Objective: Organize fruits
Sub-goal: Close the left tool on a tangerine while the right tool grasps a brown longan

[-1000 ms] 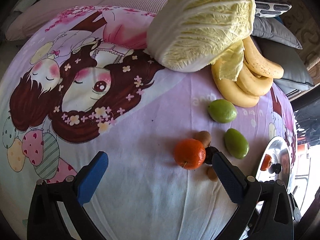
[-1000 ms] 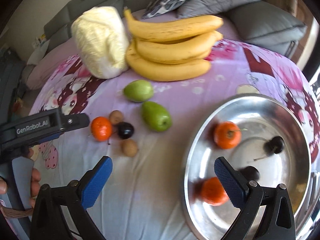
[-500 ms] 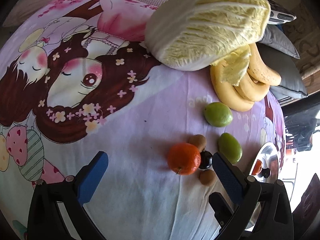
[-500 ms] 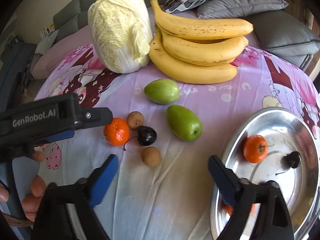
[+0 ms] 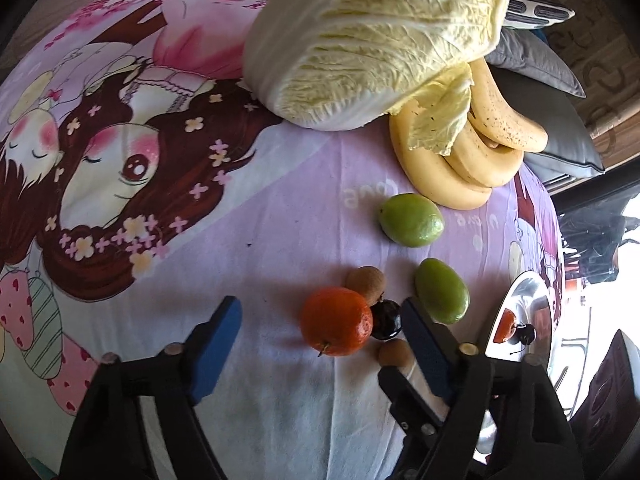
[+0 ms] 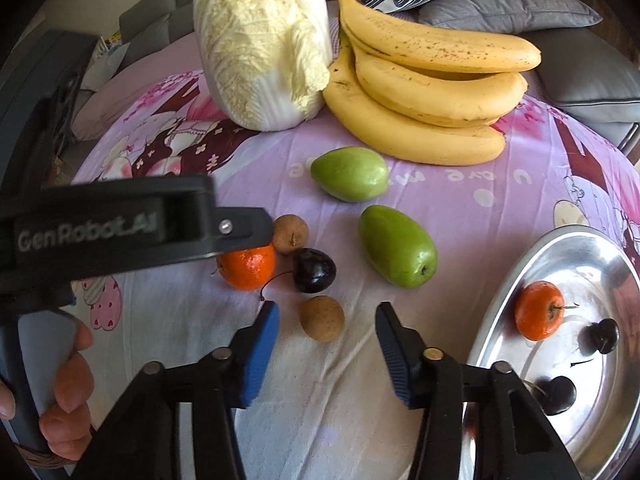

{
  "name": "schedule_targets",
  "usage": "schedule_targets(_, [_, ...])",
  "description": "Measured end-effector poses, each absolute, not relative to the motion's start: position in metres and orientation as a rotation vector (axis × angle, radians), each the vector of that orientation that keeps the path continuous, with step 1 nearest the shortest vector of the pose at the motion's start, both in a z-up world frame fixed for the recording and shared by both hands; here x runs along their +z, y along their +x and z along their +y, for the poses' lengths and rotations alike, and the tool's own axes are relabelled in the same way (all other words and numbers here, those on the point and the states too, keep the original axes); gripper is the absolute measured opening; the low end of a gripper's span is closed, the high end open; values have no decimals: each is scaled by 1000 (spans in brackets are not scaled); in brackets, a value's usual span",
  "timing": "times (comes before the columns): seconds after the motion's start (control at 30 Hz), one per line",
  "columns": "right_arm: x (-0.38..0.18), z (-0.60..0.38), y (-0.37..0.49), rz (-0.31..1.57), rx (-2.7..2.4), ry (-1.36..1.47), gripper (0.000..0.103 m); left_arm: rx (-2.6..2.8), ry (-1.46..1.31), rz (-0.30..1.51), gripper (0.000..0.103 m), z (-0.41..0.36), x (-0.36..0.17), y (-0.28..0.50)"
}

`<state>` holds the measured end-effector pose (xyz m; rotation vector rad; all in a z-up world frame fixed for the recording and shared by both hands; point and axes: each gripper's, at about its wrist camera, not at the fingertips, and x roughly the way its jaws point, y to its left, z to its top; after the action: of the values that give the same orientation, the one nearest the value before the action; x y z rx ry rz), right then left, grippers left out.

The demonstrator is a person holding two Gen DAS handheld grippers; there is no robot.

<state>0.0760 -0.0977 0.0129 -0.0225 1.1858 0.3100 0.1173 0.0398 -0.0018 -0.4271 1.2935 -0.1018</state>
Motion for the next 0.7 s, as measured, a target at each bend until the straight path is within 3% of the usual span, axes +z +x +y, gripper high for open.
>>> schedule_targets(0.3, [1,-93,80,1206,324,-35,38,-139,-410,1320,54,10,-14,124])
schedule_targets(0.53, [-2,-92,81,1208,332,-31,34,-127,-406,1341,46,4,-25,129])
schedule_targets(0.7, [-3,-92,81,1208,330,-38,29,-124,-403,1348,45,1,-27,131])
